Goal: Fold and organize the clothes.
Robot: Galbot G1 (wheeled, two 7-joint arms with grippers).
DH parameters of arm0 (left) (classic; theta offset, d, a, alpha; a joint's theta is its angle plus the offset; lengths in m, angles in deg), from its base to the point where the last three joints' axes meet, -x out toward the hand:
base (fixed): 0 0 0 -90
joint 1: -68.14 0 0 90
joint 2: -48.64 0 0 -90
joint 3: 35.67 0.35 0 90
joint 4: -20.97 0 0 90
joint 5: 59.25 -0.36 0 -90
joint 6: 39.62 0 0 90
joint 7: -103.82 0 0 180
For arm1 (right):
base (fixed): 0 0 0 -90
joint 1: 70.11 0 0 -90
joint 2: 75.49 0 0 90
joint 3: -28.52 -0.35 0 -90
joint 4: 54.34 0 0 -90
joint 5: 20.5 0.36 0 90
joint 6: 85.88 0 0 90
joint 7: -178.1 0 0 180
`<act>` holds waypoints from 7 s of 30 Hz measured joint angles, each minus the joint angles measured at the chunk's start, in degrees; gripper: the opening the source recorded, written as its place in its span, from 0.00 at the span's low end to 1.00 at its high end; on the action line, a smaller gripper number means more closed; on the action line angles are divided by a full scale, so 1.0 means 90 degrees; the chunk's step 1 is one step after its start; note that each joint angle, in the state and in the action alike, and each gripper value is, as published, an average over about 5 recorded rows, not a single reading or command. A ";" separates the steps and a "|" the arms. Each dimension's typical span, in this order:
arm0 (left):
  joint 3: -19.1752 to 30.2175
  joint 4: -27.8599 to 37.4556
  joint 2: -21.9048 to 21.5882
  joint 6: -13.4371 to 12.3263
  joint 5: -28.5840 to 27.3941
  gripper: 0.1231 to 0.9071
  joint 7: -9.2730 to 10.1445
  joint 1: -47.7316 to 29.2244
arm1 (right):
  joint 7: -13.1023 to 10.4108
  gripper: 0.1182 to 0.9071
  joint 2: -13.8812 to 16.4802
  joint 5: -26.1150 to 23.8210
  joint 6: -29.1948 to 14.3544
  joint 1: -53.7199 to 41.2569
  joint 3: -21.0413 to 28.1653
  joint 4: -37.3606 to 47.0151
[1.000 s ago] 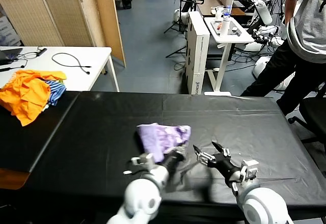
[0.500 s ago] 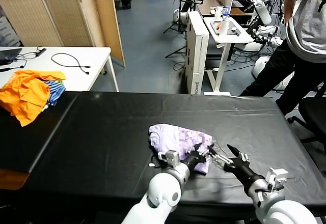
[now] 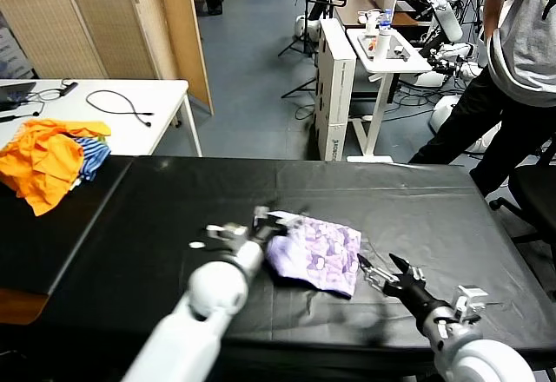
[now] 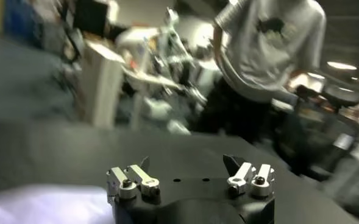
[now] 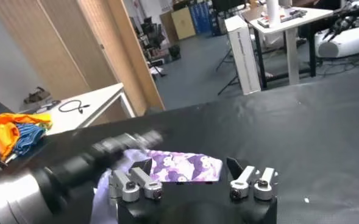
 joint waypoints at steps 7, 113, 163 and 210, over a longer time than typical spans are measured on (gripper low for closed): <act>-0.0929 -0.0745 -0.0784 -0.0058 -0.0072 1.00 0.0024 0.0672 | -0.0073 1.00 -0.0147 0.0028 0.0000 -0.0388 0.0444 0.0608; -0.1815 -0.1408 0.0003 -0.0566 -0.0902 1.00 0.0167 0.2518 | 0.2591 1.00 0.1916 -1.0551 -0.3648 -0.1309 0.1471 0.1678; -0.1757 -0.1363 0.0409 -0.0854 -0.1245 1.00 0.0131 0.2941 | 0.0930 0.05 0.1190 -0.1428 -0.1018 -0.2355 0.1678 0.2328; -0.2034 -0.1738 0.0050 -0.1157 -0.1062 1.00 0.0100 0.3467 | 0.0034 1.00 0.1057 -0.1172 -0.2420 -0.0234 0.0351 0.1176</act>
